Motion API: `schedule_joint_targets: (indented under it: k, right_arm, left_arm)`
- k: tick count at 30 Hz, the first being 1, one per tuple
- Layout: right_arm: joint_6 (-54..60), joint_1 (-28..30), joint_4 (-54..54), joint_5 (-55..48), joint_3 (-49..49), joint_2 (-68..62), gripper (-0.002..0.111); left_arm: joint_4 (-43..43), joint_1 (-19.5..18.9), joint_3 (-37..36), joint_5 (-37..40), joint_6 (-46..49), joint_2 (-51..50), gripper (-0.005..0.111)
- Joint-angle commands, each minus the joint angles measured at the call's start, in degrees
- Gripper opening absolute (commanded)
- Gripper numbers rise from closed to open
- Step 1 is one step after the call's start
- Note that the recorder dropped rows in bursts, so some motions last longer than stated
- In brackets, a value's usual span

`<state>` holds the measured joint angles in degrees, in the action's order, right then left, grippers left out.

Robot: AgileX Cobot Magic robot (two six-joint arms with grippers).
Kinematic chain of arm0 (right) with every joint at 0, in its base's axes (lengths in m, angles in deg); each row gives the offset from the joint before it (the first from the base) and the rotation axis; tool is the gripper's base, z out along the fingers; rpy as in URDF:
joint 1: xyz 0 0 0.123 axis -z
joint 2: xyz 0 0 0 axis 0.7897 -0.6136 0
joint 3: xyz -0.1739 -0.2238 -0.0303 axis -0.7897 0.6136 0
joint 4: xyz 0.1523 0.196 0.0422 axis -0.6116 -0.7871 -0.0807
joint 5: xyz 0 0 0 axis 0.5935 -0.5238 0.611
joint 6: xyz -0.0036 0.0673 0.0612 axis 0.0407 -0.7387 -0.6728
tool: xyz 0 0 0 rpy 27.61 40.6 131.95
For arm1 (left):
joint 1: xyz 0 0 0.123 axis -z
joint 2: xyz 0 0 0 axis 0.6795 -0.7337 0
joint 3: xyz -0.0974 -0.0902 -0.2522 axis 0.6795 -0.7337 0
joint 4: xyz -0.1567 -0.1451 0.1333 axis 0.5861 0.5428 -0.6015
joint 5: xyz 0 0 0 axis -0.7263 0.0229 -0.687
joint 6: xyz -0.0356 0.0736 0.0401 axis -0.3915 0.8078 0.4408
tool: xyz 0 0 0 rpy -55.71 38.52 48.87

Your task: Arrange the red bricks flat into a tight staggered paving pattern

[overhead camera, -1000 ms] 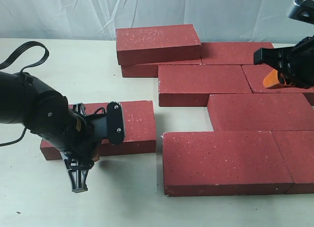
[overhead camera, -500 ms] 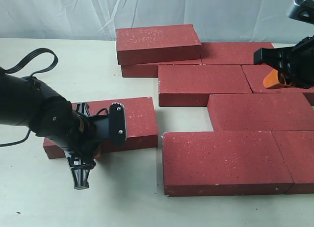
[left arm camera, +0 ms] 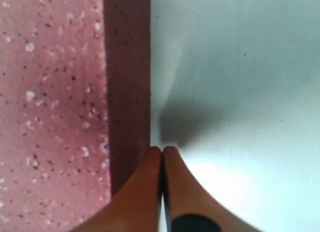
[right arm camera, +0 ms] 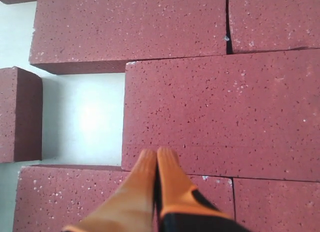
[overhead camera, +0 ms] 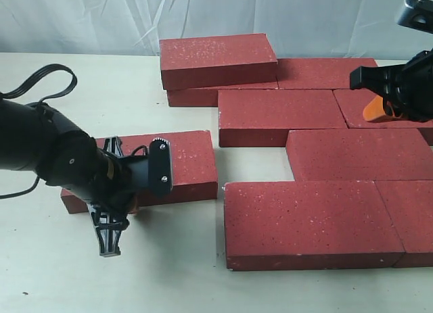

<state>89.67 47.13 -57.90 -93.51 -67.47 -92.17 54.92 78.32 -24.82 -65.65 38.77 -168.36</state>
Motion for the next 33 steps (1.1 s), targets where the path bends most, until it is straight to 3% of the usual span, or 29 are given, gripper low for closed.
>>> schedule_joint_targets:
  k: [1, 4, 8, 14, 22, 27, 33]
  right_arm:
    - [0.3, 0.4, 0.1, 0.4, 0.3, 0.0, -0.001]
    - [0.3, 0.4, 0.1, 0.4, 0.3, 0.0, -0.001]
    - [0.3, 0.4, 0.1, 0.4, 0.3, 0.0, -0.001]
    - [0.3, 0.4, 0.1, 0.4, 0.3, 0.0, -0.001]
    - [0.3, 0.4, 0.1, 0.4, 0.3, 0.0, -0.001]
    - [0.3, 0.4, 0.1, 0.4, 0.3, 0.0, -0.001]
    - [0.3, 0.4, 0.1, 0.4, 0.3, 0.0, -0.001]
  left_arm:
    - [2.4, 0.0, 2.2, 4.7, -0.5, 5.2, 0.000]
    - [4.7, 0.0, 3.5, 6.1, -1.3, 9.9, 0.000]
    - [2.1, -2.0, 4.6, 5.9, -11.1, 14.3, 0.000]
    - [-2.9, -11.2, 5.1, 4.7, -25.5, 15.5, 0.000]
    - [-2.9, -23.0, 5.6, 4.6, -42.6, 14.9, 0.000]
    - [-1.9, -27.7, 8.7, 12.4, -45.4, 10.8, 0.000]
    - [2.3, -28.5, 10.2, 16.7, -45.1, 4.1, 0.000]
